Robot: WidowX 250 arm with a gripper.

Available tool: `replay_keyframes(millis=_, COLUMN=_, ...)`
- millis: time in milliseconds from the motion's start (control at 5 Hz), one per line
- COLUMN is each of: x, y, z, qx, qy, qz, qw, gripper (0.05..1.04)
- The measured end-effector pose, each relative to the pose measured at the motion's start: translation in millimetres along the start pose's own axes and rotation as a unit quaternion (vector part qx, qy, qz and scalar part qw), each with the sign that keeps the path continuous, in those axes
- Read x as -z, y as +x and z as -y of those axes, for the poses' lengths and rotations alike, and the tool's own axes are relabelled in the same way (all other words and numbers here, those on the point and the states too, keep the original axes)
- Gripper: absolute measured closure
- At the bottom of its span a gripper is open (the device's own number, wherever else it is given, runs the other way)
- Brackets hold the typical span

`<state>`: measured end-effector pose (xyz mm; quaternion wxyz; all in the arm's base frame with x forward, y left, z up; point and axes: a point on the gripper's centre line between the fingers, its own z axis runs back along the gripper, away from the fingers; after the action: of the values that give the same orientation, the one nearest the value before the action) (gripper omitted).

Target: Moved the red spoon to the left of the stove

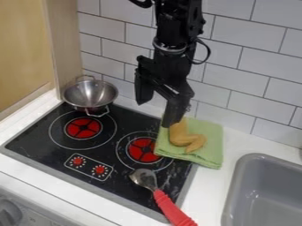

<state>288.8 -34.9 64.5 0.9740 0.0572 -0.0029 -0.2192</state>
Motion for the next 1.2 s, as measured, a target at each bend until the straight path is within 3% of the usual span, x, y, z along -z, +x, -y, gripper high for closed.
replay_keyframes(millis=200, x=14, y=-15, z=7, qx=-0.006, qy=-0.01, qz=-0.03, qw=0.9995, gripper=0.084)
replay_keyframes(millis=400, x=17, y=-39, z=21, qx=-0.128, qy=-0.024, qz=-0.046, qw=0.9904, gripper=0.084)
replay_keyframes(millis=600, x=14, y=-57, z=33, qx=-0.259, qy=-0.014, qz=-0.061, qw=0.9638, gripper=0.084)
replay_keyframes(millis=800, x=13, y=-60, z=58, qx=-0.37, qy=-0.016, qz=-0.085, qw=0.925, gripper=0.084)
replay_keyframes(millis=1000, x=26, y=-69, z=69, qx=-0.471, qy=-0.005, qz=-0.144, qw=0.8706, gripper=0.084)
replay_keyframes(millis=1200, x=27, y=-65, z=81, qx=-0.514, qy=0.01, qz=-0.123, qw=0.8488, gripper=0.084)
